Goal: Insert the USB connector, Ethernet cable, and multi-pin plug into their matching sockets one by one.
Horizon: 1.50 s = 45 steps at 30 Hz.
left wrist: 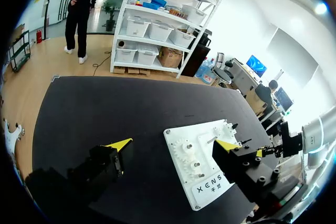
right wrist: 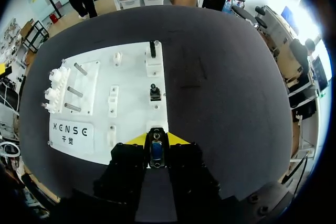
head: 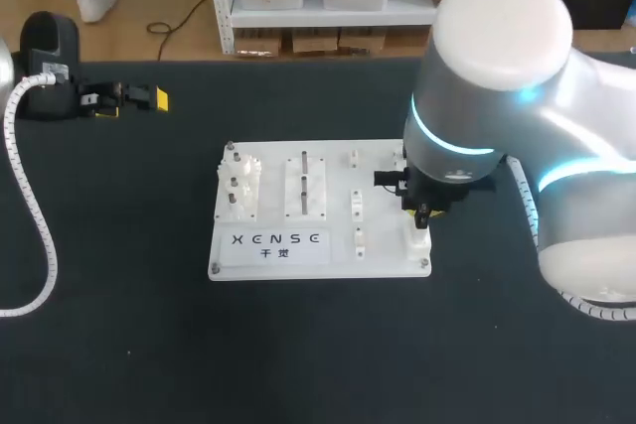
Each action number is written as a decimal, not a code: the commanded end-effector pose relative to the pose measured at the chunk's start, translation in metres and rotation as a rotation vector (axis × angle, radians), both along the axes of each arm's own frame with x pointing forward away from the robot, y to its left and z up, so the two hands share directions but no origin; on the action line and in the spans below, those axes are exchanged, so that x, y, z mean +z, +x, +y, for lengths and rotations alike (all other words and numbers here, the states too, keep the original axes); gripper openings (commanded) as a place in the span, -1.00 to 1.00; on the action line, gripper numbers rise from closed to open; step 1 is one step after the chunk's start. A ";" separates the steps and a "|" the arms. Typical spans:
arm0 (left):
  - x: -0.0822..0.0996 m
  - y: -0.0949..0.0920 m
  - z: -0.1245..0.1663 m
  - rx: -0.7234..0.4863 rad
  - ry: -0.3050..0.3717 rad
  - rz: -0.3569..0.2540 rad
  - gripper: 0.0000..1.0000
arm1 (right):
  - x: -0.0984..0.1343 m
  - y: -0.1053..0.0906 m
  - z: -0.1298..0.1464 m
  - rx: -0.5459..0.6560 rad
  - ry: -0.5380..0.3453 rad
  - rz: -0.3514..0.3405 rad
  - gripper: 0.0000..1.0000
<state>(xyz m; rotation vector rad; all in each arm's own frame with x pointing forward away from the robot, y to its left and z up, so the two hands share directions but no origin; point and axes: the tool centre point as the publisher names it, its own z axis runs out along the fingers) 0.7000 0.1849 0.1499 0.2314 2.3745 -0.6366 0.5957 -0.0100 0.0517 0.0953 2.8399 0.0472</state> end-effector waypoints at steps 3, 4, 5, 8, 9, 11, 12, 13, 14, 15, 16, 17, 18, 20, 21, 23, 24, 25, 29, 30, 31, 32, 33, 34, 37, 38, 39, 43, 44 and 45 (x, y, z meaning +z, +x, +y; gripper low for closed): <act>0.000 0.000 0.000 0.000 0.000 0.000 1.00 | -0.034 0.005 0.004 0.007 0.002 0.052 -1.00; 0.000 0.000 0.000 0.000 0.000 0.000 1.00 | -0.034 0.005 0.004 0.010 -0.002 0.054 -1.00; 0.000 0.000 0.000 0.000 0.000 0.000 1.00 | -0.035 0.005 0.004 0.016 -0.004 0.058 -1.00; 0.000 0.000 0.000 0.000 0.000 0.000 1.00 | -0.037 0.005 0.003 0.035 -0.027 0.061 -1.00; 0.000 0.000 0.000 0.000 0.000 0.000 1.00 | -0.037 0.005 0.003 0.039 -0.037 0.056 -1.00; 0.000 0.000 0.000 0.000 0.000 0.000 1.00 | -0.038 0.005 0.003 0.041 -0.043 0.060 -1.00; 0.000 0.000 0.000 0.000 0.000 0.000 1.00 | -0.038 0.005 0.002 0.043 -0.051 0.058 -1.00; 0.000 0.000 0.000 0.000 0.000 0.000 1.00 | -0.038 0.006 0.002 0.043 -0.054 0.059 -1.00; 0.000 0.000 0.000 0.000 0.000 0.000 1.00 | -0.038 0.006 0.002 0.043 -0.055 0.060 -1.00; 0.000 0.000 0.000 0.000 0.000 0.000 1.00 | -0.038 0.007 0.001 0.045 -0.061 0.059 -1.00; 0.000 0.000 0.000 0.000 0.000 0.000 1.00 | -0.039 0.007 0.001 0.045 -0.062 0.059 -1.00; 0.000 0.000 0.000 0.000 0.000 0.000 1.00 | -0.039 0.008 0.001 0.044 -0.064 0.061 -1.00; 0.000 0.000 0.000 0.000 0.000 0.000 1.00 | -0.039 0.008 0.000 0.046 -0.069 0.062 -1.00; 0.000 0.000 0.000 0.000 0.000 0.000 1.00 | -0.040 0.008 0.000 0.045 -0.071 0.063 -1.00; 0.000 0.000 0.000 0.000 0.000 0.000 1.00 | -0.041 0.008 -0.001 0.045 -0.072 0.064 -1.00; 0.000 0.000 0.000 0.000 0.000 0.000 1.00 | -0.041 0.008 -0.002 0.042 -0.070 0.068 -1.00; 0.000 0.000 0.000 0.000 0.000 0.000 1.00 | -0.041 0.008 -0.002 0.041 -0.069 0.069 -1.00; 0.000 0.000 0.000 0.000 0.000 0.000 1.00 | -0.040 0.009 -0.003 0.037 -0.067 0.067 -1.00; 0.000 0.000 0.000 0.000 0.000 0.000 1.00 | -0.033 0.012 -0.005 0.019 -0.072 0.046 0.44; 0.000 0.000 0.000 0.000 0.000 0.000 1.00 | -0.029 0.014 -0.005 0.022 -0.071 0.029 1.00; 0.000 0.000 0.000 0.000 0.000 0.000 1.00 | -0.027 0.015 -0.006 0.023 -0.067 0.022 1.00; 0.000 0.000 0.000 0.000 0.000 0.000 1.00 | -0.024 0.017 -0.006 0.021 -0.067 0.018 1.00; 0.000 0.000 0.000 0.000 0.000 0.000 1.00 | -0.021 0.019 -0.006 0.020 -0.064 0.009 1.00; 0.000 0.000 0.000 0.000 0.000 0.000 1.00 | -0.018 0.020 -0.006 0.020 -0.061 0.003 1.00; 0.000 0.000 0.000 0.000 0.000 0.000 1.00 | -0.010 0.026 -0.007 0.013 -0.058 -0.015 1.00; 0.000 0.000 0.000 0.000 0.000 0.000 1.00 | -0.009 0.027 -0.007 0.012 -0.057 -0.018 1.00; 0.000 0.000 0.000 0.000 0.000 0.000 1.00 | -0.005 0.030 -0.007 0.012 -0.056 -0.027 1.00; 0.000 0.000 0.000 0.000 0.000 0.000 1.00 | 0.005 0.037 -0.007 0.020 -0.049 -0.053 1.00; 0.000 0.000 0.000 0.000 0.000 0.000 1.00 | 0.008 0.039 -0.007 0.023 -0.052 -0.060 1.00; 0.000 0.000 0.000 0.000 0.000 0.000 1.00 | 0.010 0.041 -0.007 0.023 -0.056 -0.062 1.00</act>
